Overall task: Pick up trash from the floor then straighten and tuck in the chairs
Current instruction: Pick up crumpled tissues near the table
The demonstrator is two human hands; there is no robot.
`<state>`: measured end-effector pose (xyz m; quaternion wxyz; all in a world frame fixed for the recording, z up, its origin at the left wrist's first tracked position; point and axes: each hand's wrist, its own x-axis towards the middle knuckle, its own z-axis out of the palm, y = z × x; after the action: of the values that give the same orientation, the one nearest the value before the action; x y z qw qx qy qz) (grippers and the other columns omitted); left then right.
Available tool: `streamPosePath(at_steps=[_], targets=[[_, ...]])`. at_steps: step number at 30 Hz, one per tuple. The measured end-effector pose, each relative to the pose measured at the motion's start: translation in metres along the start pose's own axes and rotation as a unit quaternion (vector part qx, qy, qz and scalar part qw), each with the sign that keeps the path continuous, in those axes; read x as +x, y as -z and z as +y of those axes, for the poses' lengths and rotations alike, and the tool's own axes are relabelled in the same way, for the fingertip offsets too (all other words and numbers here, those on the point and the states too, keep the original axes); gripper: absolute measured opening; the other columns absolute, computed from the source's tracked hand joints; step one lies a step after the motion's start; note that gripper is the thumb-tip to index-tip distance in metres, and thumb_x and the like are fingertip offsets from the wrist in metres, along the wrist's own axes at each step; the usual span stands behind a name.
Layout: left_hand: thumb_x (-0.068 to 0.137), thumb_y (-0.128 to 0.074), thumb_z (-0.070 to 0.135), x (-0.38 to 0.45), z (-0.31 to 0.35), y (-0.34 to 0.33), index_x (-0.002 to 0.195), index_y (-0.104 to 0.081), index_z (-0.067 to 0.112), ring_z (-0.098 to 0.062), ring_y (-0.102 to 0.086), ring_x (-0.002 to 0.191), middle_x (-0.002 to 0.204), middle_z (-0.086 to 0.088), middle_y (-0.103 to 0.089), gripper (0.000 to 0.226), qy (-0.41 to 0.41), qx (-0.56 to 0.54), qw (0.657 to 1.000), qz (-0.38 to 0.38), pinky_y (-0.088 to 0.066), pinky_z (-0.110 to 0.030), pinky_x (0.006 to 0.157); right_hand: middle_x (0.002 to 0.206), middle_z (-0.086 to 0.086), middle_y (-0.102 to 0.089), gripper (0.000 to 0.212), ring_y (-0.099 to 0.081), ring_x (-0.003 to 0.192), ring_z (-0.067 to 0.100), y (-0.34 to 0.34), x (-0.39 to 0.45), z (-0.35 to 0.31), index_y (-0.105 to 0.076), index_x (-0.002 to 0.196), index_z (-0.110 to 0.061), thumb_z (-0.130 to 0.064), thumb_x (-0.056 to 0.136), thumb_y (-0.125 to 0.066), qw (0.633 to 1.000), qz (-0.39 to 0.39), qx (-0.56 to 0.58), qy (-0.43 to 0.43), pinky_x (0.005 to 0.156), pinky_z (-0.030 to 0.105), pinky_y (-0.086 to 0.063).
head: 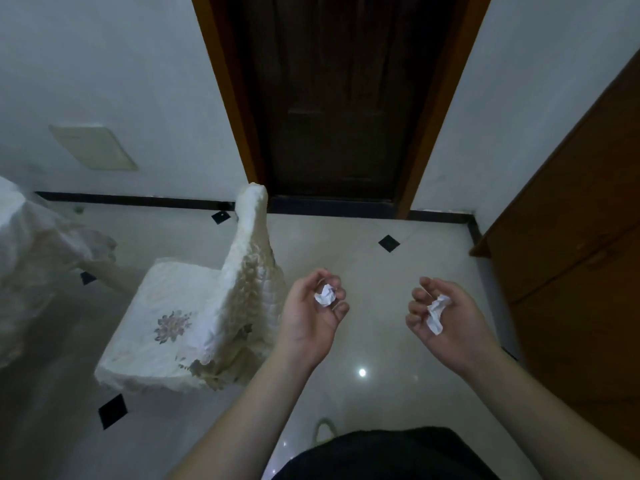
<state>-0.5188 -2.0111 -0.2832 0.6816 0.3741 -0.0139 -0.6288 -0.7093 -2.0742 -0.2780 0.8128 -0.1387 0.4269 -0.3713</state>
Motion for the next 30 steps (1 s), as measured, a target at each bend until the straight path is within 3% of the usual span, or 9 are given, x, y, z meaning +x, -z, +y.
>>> streamPosePath(at_steps=[8, 12, 21, 30], targets=[[0.085, -0.049, 0.015, 0.106, 0.029, -0.041, 0.078, -0.055, 0.015, -0.015, -0.047, 0.061, 0.072, -0.002, -0.050, 0.010, -0.023, -0.002, 1.000, 0.011, -0.036, -0.024, 0.056, 0.068, -0.001, -0.047, 0.016, -0.036, 0.055, 0.012, -0.032, 0.104, -0.053, -0.055, 0.087, -0.017, -0.022, 0.073, -0.060, 1.000, 0.016, 0.011, -0.011, 0.048, 0.023, -0.035], [0.085, -0.049, 0.015, 0.168, 0.037, -0.067, 0.078, -0.055, 0.016, -0.015, -0.046, 0.062, 0.071, -0.001, -0.050, 0.009, -0.036, 0.006, 0.998, 0.051, -0.034, -0.025, 0.057, 0.069, -0.001, -0.049, 0.006, -0.039, 0.055, 0.012, -0.043, 0.170, -0.090, -0.055, 0.088, -0.016, -0.021, 0.084, -0.055, 1.000, 0.025, 0.004, -0.011, 0.054, 0.025, -0.033], [0.086, -0.052, 0.017, 0.274, 0.076, -0.128, 0.079, -0.057, 0.015, -0.015, -0.048, 0.062, 0.075, -0.003, -0.051, 0.008, -0.091, -0.034, 0.991, 0.088, -0.034, -0.027, 0.061, 0.073, 0.004, -0.052, 0.010, -0.044, 0.060, 0.016, -0.094, 0.282, -0.200, -0.057, 0.093, -0.013, -0.017, 0.083, -0.057, 0.996, -0.055, -0.026, -0.061, 0.055, 0.028, -0.034], [0.079, -0.053, 0.015, 0.329, 0.129, -0.125, 0.078, -0.056, 0.014, -0.016, -0.043, 0.060, 0.074, -0.004, -0.050, 0.004, -0.154, -0.080, 0.973, 0.154, -0.030, -0.027, 0.060, 0.072, 0.001, -0.049, 0.014, -0.042, 0.059, 0.013, -0.170, 0.376, -0.205, -0.055, 0.087, -0.014, -0.022, 0.077, -0.060, 0.981, -0.107, -0.078, -0.139, 0.050, 0.024, -0.033]])
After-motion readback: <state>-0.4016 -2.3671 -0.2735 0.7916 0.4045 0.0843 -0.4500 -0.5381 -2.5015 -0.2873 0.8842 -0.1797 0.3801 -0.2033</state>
